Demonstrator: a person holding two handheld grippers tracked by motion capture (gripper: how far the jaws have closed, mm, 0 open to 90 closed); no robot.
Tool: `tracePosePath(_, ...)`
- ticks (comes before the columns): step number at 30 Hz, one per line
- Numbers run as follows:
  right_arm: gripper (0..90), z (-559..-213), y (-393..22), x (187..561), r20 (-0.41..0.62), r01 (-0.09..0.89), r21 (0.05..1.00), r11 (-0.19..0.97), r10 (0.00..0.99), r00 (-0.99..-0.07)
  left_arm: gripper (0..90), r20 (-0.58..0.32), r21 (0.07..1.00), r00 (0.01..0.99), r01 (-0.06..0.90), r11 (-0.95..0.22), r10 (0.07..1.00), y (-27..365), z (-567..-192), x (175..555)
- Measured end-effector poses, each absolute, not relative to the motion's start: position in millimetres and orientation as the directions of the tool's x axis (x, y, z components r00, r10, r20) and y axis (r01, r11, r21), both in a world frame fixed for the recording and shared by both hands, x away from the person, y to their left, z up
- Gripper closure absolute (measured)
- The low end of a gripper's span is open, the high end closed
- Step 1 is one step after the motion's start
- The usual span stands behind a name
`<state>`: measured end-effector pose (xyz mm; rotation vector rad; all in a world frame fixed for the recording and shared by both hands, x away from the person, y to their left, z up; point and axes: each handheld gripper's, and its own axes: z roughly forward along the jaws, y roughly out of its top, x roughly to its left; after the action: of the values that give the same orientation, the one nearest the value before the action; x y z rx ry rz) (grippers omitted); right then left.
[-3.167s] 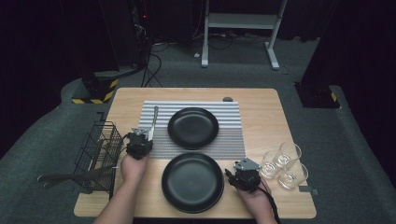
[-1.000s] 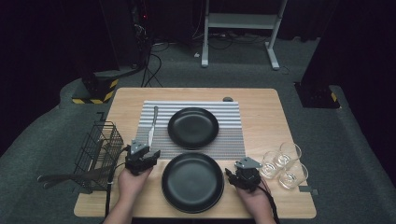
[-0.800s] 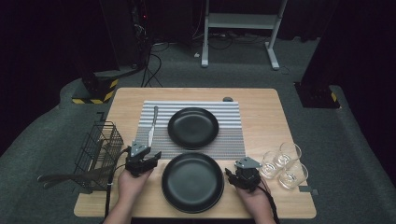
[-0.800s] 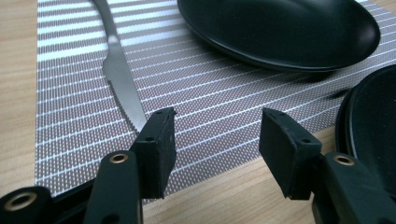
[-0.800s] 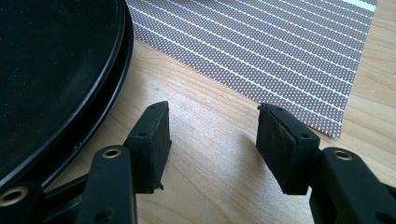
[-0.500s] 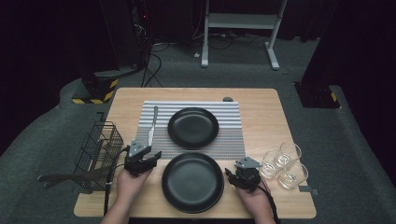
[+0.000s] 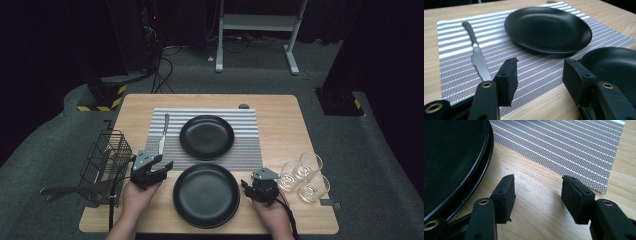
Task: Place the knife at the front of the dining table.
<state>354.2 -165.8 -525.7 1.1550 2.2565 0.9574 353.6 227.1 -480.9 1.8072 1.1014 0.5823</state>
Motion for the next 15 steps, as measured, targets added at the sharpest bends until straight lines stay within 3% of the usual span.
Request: tracePosePath(15, 44.7, -525.8, -166.4, 354.5, -0.051, 0.532, 0.739, 0.413, 0.821, -0.568, 44.5, -0.093, 0.893, 0.51, 0.422, -0.154, 0.855, 219.9, -479.8, 354.9)
